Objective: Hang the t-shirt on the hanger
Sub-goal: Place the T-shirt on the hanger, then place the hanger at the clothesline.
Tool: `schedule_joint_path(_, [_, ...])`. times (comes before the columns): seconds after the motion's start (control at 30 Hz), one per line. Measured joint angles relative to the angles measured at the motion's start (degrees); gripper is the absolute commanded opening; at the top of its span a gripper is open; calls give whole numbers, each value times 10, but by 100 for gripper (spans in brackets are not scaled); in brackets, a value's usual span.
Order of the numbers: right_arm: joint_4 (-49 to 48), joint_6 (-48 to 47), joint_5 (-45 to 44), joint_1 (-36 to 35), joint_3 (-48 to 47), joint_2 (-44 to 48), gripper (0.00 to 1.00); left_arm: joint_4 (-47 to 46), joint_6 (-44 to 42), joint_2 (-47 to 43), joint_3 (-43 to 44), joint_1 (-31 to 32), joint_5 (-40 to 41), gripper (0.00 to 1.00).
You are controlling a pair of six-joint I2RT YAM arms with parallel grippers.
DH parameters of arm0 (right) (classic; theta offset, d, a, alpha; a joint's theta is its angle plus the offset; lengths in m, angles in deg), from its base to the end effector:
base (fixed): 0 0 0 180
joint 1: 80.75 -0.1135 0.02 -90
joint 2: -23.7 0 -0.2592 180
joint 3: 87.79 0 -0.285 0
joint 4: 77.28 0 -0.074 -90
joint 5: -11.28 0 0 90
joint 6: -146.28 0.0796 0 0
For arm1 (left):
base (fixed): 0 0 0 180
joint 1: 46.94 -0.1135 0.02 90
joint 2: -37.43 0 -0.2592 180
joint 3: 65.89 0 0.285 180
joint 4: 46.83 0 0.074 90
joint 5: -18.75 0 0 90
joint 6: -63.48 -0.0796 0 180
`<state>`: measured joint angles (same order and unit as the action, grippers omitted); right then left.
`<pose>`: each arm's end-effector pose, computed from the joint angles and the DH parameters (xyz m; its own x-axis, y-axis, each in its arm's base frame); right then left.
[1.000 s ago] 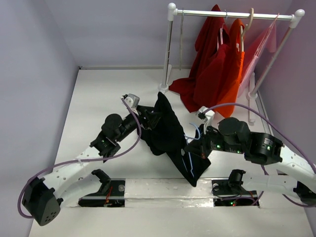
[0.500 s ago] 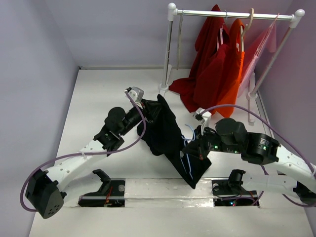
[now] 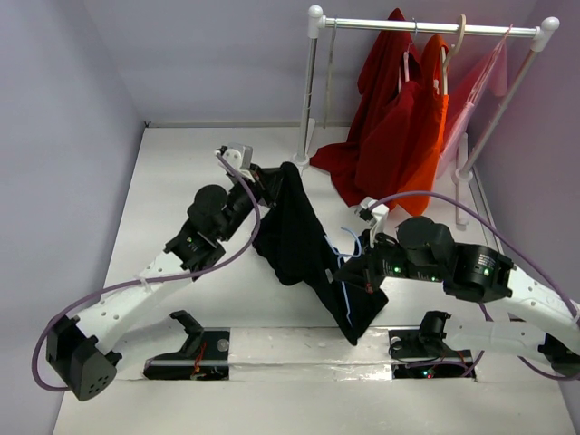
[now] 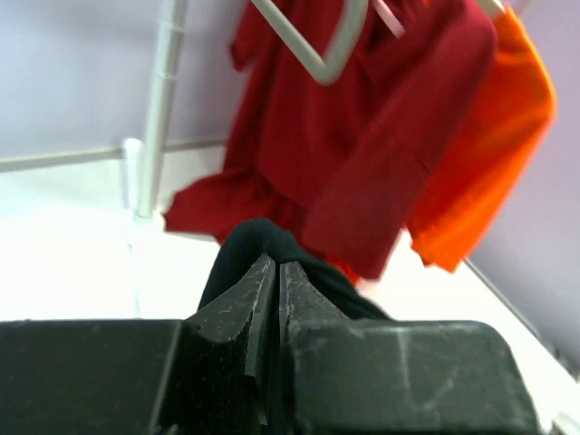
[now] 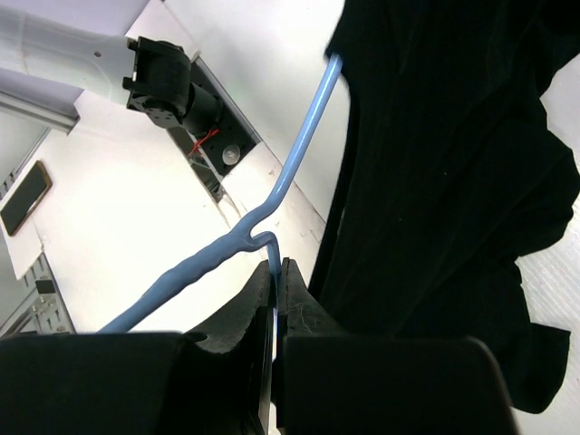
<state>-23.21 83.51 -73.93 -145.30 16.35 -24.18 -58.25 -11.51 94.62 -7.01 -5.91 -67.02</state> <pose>0.0952 0.2155 0.3720 -0.5945 -0.1881 -0.7818 -0.7423 0.5023 0.4436 0.2406 -0.2016 0.3745 0.0098 -0.3509 -0.9364 0.6243 0.7336 -0.2684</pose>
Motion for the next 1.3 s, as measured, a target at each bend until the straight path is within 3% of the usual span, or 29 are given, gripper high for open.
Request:
schedule_joint_path(0.27, [-8,0,-10,0,5,5,0,103,-11,23,141,-16,68,0])
schedule_joint_path(0.43, [14,-2,-17,0,-16,-4,0,137,-15,32,167,-33,81,0])
schedule_joint_path(0.53, [72,-7,-23,0,-111,-47,0,172,-15,37,181,-35,85,0])
schedule_joint_path(0.67, [136,-14,-23,0,-311,-117,0,223,-15,53,256,-37,89,0])
schedule_joint_path(0.73, [134,-13,-24,0,-340,-127,0,231,-14,52,284,-37,88,10])
schedule_joint_path(0.77, [134,-13,-25,0,-334,-124,0,231,-14,48,293,-37,89,16])
schedule_joint_path(0.93, [151,-6,-36,0,-252,-98,0,256,-10,26,298,-40,114,21])
schedule_joint_path(1.07, [191,3,-61,0,-248,-108,0,269,-4,18,287,-43,108,28])
schedule_joint_path(1.3, [234,4,-139,5,-273,-161,0,292,19,-41,226,-43,66,29])
